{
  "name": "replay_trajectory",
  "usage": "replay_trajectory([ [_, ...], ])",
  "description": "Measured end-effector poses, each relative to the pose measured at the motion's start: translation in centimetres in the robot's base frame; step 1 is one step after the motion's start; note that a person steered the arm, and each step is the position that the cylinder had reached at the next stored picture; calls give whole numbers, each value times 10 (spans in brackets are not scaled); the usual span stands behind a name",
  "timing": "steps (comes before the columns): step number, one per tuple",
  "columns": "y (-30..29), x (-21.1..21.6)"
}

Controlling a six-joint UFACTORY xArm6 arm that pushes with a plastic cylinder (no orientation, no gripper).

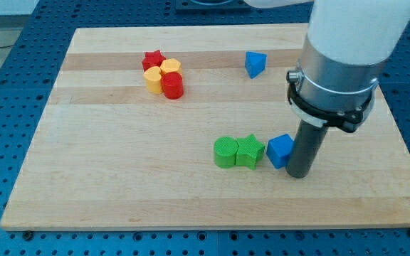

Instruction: Place your arm to the top right of the blue triangle

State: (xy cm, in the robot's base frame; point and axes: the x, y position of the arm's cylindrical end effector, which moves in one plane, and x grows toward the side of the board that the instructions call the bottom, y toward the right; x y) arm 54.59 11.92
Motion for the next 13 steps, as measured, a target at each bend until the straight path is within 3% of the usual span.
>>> replay_trajectory([
  [2, 24, 3],
  [3, 93, -5],
  [4, 105, -53],
  [6, 3, -103],
  [8, -115, -206],
  [9, -100, -254],
  [10, -51, -260],
  [12, 9, -218],
  [13, 9, -249],
])
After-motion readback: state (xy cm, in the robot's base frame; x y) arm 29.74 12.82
